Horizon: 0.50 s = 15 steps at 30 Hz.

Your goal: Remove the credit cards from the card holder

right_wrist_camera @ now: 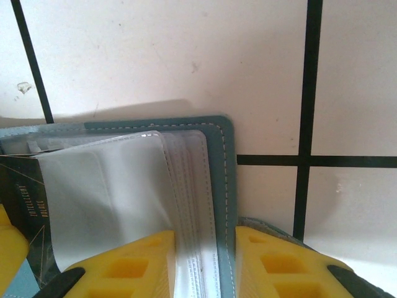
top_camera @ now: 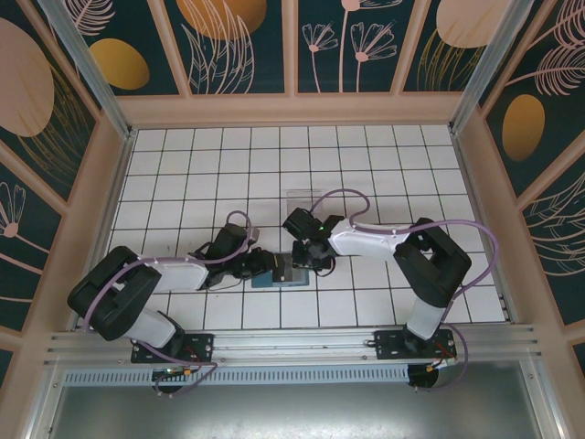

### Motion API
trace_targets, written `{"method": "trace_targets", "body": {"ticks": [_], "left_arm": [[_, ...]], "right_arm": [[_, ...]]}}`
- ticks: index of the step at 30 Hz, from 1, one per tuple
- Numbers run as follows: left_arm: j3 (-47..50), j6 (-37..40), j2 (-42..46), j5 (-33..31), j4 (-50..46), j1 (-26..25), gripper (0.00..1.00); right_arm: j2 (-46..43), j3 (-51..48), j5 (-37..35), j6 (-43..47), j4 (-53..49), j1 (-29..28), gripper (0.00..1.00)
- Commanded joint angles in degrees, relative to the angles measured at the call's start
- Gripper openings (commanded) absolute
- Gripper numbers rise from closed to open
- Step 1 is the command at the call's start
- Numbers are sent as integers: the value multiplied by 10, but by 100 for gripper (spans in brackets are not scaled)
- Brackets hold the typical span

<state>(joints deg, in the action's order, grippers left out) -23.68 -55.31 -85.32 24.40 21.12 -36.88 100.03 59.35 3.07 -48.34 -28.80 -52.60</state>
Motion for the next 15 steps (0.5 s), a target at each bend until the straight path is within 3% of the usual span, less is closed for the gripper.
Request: {"method": "trace_targets", "body": {"ticks": [1,15], "left_arm": [[16,-19,-21,25,43,0,25],[32,-32,-46,46,94,6,19]], "right_arm": [[24,-8,0,5,-7,-4,28],[25,-7,3,8,-5,-5,25]]}}
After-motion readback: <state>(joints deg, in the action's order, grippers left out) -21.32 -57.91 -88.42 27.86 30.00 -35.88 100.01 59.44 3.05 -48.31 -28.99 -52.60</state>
